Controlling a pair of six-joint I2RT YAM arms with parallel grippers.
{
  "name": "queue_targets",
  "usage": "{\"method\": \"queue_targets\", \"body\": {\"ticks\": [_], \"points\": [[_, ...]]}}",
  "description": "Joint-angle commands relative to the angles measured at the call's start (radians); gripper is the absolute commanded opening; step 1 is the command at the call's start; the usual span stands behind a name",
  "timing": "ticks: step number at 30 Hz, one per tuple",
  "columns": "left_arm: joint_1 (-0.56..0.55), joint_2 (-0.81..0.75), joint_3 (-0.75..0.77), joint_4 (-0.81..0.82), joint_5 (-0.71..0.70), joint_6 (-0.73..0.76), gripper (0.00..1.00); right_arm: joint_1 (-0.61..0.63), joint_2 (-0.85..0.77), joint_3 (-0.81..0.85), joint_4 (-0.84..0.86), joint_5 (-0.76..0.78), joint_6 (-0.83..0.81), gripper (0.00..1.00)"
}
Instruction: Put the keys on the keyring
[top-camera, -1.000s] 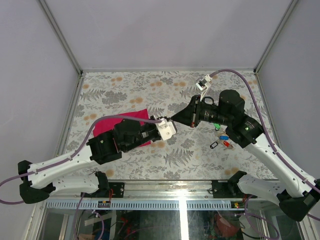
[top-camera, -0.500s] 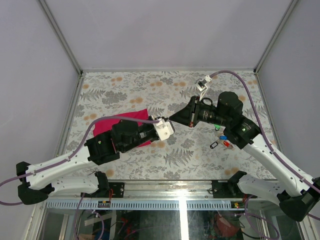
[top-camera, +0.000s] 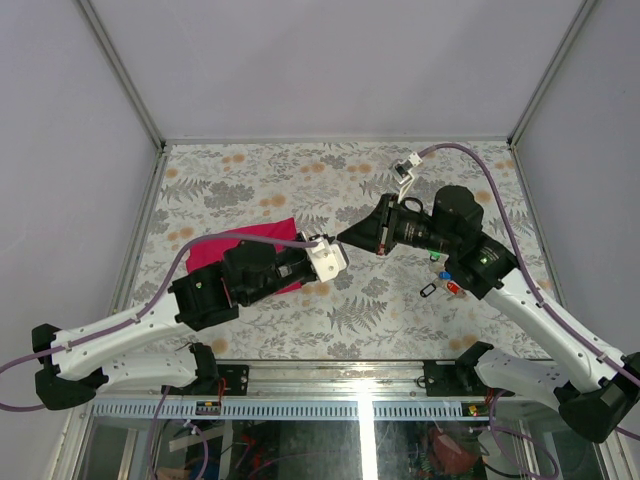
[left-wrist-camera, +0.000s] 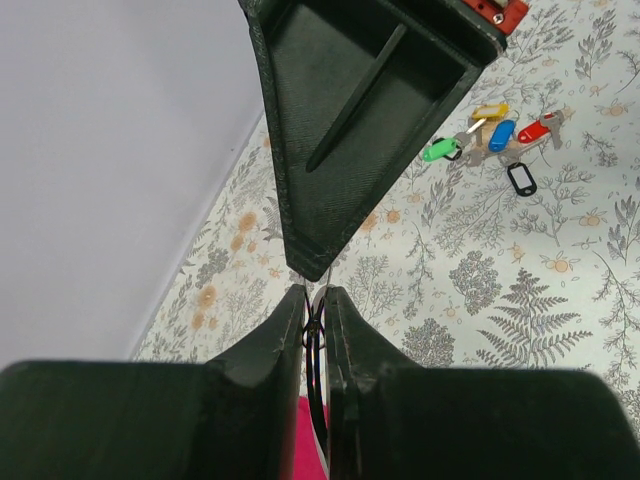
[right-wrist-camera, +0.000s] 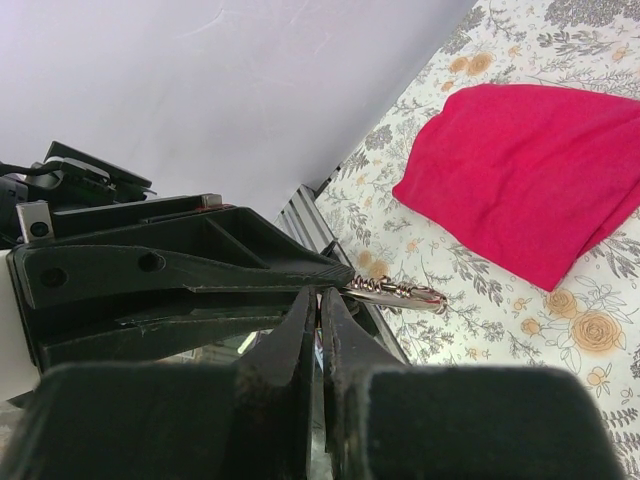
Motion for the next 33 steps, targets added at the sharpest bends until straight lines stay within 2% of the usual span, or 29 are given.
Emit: {"method": "queue_targets", "body": {"ticks": [1,8,10,13,16,20,25,27,33], "points": [[0.002,-0.059,0.02,0.135,-0.028,0.005,0.0,-0.027,0.006,-0.038,-0.054,0.065,-0.018,0.0],[0.003,-0.056,0.023,0.127,-0.029,0.004,0.0,-0.037,0.006,-0.048,-0.047,0.055,-0.016,0.0],[0.002,-0.051,0.025,0.117,-0.03,0.002,0.0,-0.037,-0.009,-0.038,-0.045,0.056,-0.038,0.11],[0.002,-0.043,0.027,0.102,-0.034,0.003,0.0,-0.037,-0.041,0.009,-0.077,0.082,-0.109,0.36],[0.002,-0.038,0.03,0.092,-0.037,0.005,0.0,-0.037,-0.079,0.062,-0.144,0.139,-0.204,0.45],[0.002,-0.03,0.028,0.079,-0.038,0.005,0.0,-0.037,-0.13,0.098,-0.253,0.293,-0.315,0.49],[0.002,-0.009,0.035,0.052,-0.035,-0.003,0.0,-0.037,-0.133,0.145,-0.491,0.534,-0.393,0.53],[0.003,0.004,0.042,0.037,-0.031,-0.008,0.0,-0.038,-0.119,0.15,-0.57,0.636,-0.386,0.56],[0.002,0.029,0.045,0.017,-0.012,-0.012,0.0,-0.038,-0.02,0.16,-0.761,0.794,-0.344,0.54]]}}
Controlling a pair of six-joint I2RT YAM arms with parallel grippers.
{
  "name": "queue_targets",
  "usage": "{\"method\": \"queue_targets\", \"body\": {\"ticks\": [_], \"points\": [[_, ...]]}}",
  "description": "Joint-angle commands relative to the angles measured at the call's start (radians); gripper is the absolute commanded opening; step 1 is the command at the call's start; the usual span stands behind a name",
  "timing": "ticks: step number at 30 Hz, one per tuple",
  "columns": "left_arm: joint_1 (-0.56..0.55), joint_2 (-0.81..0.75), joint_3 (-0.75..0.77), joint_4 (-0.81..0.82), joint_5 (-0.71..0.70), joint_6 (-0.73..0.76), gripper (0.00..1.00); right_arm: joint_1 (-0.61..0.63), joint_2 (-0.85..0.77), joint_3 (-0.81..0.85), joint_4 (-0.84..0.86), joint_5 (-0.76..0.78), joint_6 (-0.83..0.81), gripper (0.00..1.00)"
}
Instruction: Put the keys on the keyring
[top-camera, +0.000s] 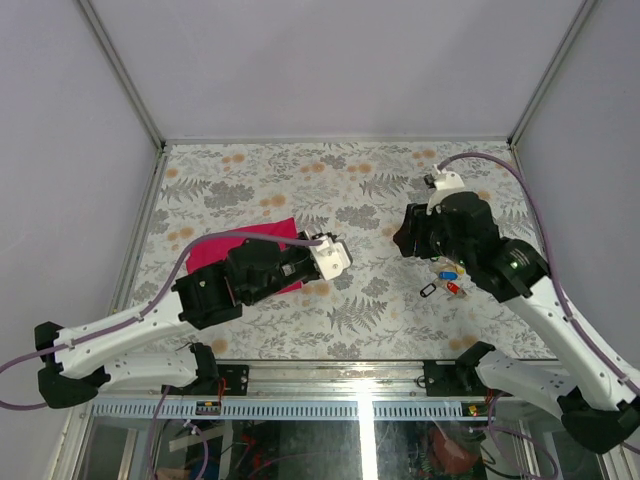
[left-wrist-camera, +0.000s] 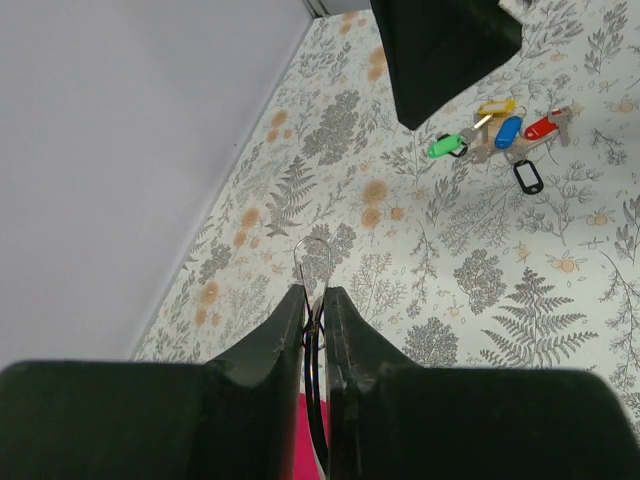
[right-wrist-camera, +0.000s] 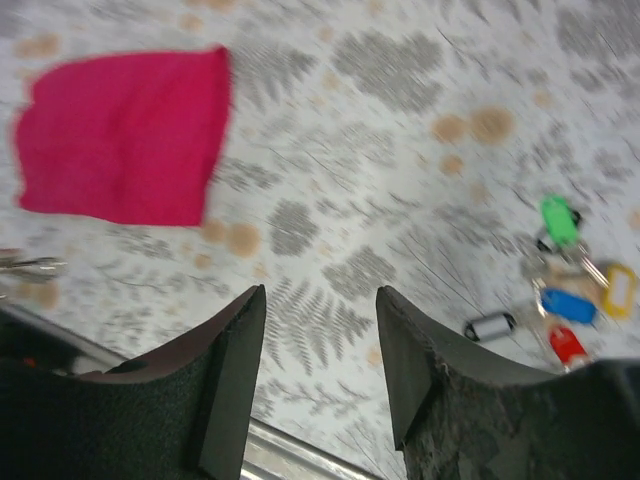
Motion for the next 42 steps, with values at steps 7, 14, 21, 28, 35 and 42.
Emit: {"method": "queue_targets", "body": {"ticks": [7,14,21,28,35,42], "points": [[0.002,0.015,0.032,0.006,0.013,-0.012,0.0,-0.214,0.156,-0.121,-0.075,0.0,0.026,0.52],[0.002,0.032,0.031,-0.001,0.028,-0.02,0.0,-0.455,0.229,-0.257,0.096,-0.054,0.055,0.51],[0.003,0.037,0.029,-0.007,0.018,-0.019,0.0,-0.609,0.238,-0.403,0.241,-0.003,0.146,0.54],[0.003,0.029,0.023,-0.005,0.033,-0.023,0.0,-0.69,0.266,-0.462,0.306,0.071,0.138,0.54],[0.003,0.013,0.018,-0.001,0.022,-0.024,0.0,-0.734,0.346,-0.505,0.362,0.021,0.111,0.57],[0.002,0.014,0.016,-0.002,0.022,-0.023,0.0,-0.765,0.431,-0.523,0.431,-0.046,0.079,0.57]]}}
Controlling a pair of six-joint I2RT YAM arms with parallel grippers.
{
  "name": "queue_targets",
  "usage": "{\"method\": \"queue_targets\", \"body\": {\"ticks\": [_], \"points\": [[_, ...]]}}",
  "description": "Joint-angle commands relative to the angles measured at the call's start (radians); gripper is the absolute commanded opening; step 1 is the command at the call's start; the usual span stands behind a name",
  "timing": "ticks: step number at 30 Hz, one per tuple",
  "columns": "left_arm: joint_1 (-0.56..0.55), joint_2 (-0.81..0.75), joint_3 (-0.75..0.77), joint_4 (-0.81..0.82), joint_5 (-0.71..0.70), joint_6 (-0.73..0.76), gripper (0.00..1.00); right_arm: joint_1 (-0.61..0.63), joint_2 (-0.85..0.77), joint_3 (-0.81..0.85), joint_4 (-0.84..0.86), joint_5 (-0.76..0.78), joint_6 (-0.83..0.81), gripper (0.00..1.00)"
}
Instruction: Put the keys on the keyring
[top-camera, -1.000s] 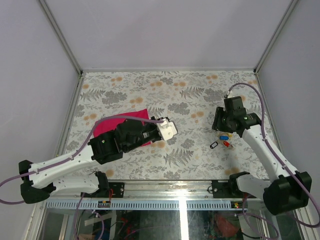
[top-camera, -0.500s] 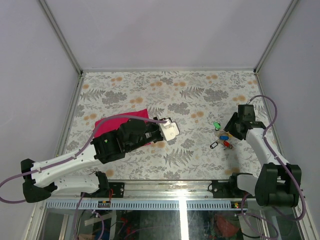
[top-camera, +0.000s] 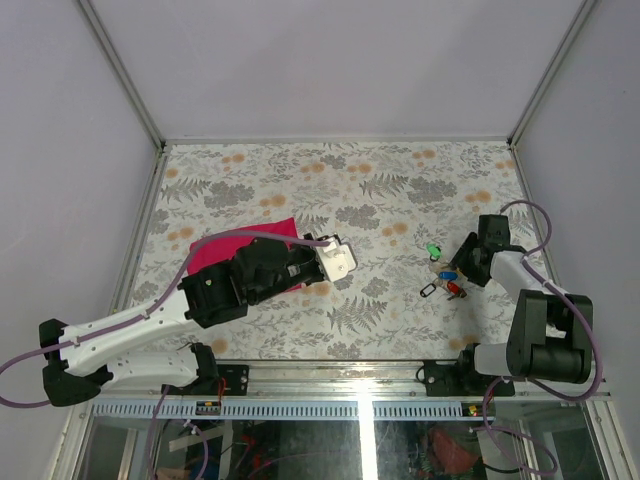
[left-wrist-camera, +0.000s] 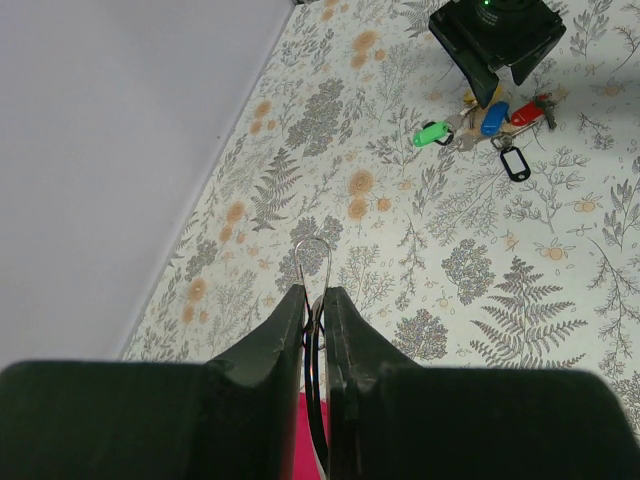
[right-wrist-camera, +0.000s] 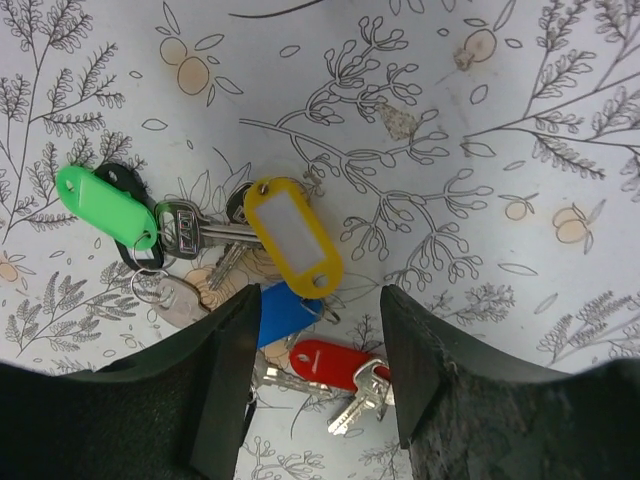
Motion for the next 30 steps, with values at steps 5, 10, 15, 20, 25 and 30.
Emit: {"method": "queue_targets", "body": {"ticks": [5,10,15,20,25,30], "points": [[0.003,-0.013,0.015,0.015,-0.003,-0.009,0.0,-0.026,0.064,-0.006,0.107,-0.109,-0.041,0.54],[0.002,-0.008,0.012,0.02,-0.001,-0.008,0.0,-0.026,0.056,-0.006,0.096,-0.16,-0.034,0.48],[0.003,-0.002,0.01,0.021,-0.002,-0.008,0.0,-0.026,0.04,-0.008,0.061,-0.205,-0.033,0.48],[0.003,-0.001,0.011,0.019,-0.001,-0.008,0.0,-0.026,0.014,-0.01,0.015,-0.173,-0.061,0.52],[0.004,-0.002,0.013,0.018,-0.004,-0.009,0.0,-0.026,0.003,-0.004,-0.006,-0.15,-0.081,0.48],[0.004,0.003,0.016,0.013,0.0,-0.009,0.0,-0.026,-0.006,-0.009,-0.016,-0.151,-0.09,0.35]]}}
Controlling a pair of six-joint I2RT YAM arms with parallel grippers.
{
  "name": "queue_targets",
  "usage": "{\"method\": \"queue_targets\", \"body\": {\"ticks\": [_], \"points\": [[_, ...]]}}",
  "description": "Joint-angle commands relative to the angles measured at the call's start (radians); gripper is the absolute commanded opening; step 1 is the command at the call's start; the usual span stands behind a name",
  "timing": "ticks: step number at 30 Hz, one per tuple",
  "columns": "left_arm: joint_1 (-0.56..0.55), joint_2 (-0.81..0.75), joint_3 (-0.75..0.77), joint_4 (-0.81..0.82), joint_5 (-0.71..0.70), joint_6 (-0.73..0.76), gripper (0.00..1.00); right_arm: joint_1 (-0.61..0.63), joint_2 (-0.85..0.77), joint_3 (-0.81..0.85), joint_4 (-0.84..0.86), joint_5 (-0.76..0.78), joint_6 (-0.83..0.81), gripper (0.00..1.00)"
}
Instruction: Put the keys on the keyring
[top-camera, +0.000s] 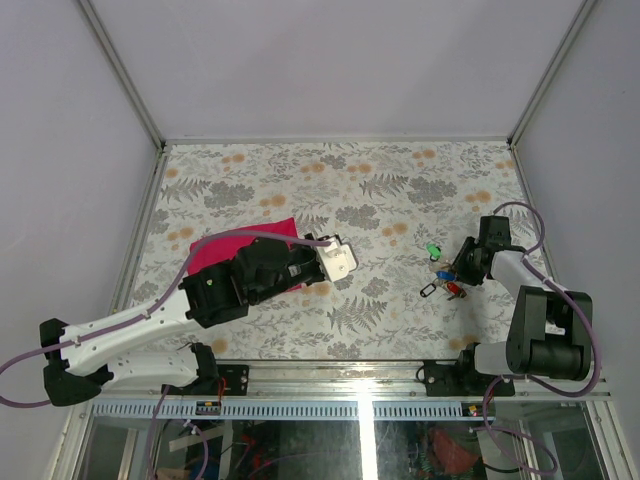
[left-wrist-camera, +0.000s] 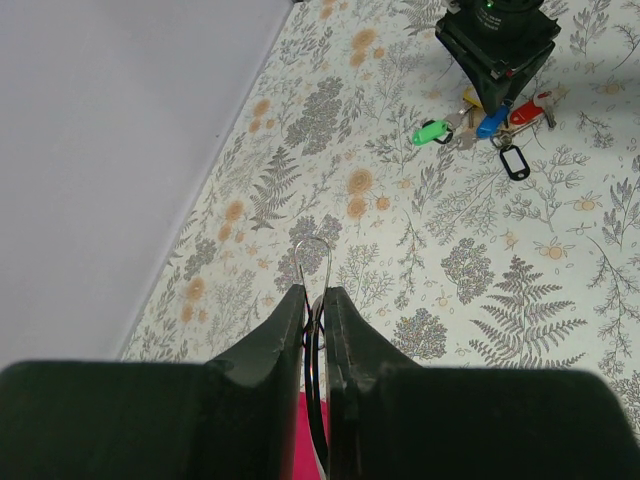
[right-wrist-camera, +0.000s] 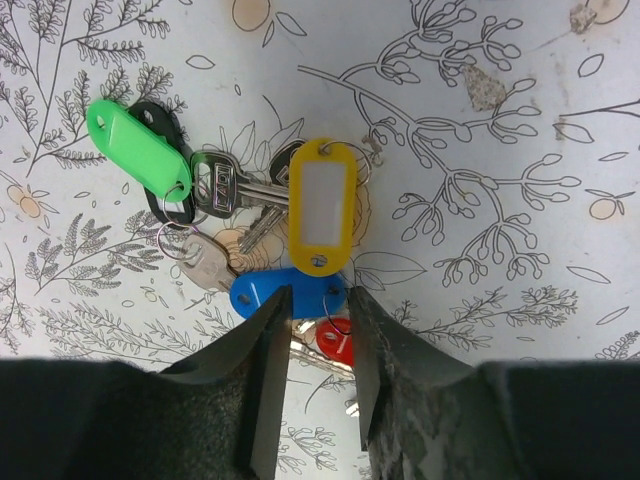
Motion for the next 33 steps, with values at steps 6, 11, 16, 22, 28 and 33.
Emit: {"method": "queue_targets", "body": {"ticks": [6,11,16,22,28,33], "points": [[0.003,0.004,0.015,0.013,0.002,-0.008,0.0,-0.004,-0.042,-0.003,-0.027,0.017,-0.026,0.27],[0.003,0.005,0.015,0.013,0.0,-0.008,0.0,-0.004,-0.043,-0.003,-0.027,0.005,-0.026,0.15],[0.005,0.003,0.012,0.015,0.001,-0.007,0.0,-0.003,-0.079,-0.002,-0.041,0.002,-0.027,0.03],[0.004,0.001,0.012,0.015,0.007,-0.008,0.0,-0.004,-0.163,0.028,-0.09,-0.028,-0.041,0.0],[0.004,-0.006,0.009,0.015,0.025,-0.009,0.0,-0.003,-0.265,0.056,-0.096,-0.223,-0.049,0.0],[0.004,-0.006,0.011,0.013,0.058,-0.014,0.0,-0.002,-0.357,0.059,-0.035,-0.517,-0.048,0.0]]}}
